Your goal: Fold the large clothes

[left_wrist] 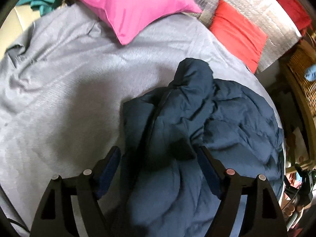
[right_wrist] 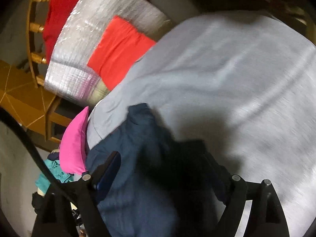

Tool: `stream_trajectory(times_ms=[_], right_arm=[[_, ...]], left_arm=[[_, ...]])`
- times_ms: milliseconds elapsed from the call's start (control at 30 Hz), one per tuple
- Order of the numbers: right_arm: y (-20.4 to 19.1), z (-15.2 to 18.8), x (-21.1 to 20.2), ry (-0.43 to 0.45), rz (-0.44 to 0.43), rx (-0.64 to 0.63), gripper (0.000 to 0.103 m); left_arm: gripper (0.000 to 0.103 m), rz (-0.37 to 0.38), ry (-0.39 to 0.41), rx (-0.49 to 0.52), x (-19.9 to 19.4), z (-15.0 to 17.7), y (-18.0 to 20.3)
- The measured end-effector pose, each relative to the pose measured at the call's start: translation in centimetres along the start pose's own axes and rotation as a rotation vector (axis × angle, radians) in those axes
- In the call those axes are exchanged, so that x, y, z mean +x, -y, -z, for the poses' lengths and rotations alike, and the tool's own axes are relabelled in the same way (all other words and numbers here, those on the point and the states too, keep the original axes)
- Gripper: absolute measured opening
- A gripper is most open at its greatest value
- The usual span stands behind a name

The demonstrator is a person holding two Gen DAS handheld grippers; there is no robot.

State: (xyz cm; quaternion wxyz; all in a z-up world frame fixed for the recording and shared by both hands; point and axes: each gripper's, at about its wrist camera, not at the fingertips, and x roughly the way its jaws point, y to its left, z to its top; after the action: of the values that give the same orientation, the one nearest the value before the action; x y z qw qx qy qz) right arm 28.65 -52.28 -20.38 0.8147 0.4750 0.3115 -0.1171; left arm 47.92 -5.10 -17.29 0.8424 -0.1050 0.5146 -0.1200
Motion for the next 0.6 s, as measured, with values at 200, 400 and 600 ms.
stream_trajectory(times_ms=[200, 400, 600], right_arm=[[2.5, 2.0, -0.8, -0.073, -0.03, 0.084, 0.086], [2.4, 4.4, 0.2, -0.138, -0.059, 0.075, 0.087], [1.4, 5.7, 3.1, -0.196, -0.019, 0.015, 0.088]], left_arm=[[0.082, -0.015, -0.003, 0.001, -1.2, 2.0, -1.7], [0.082, 0.062, -0.04, -0.042, -1.7, 4.5, -3.1], [0.084, 0.109, -0.082, -0.043, -1.2, 5.8, -3.4]])
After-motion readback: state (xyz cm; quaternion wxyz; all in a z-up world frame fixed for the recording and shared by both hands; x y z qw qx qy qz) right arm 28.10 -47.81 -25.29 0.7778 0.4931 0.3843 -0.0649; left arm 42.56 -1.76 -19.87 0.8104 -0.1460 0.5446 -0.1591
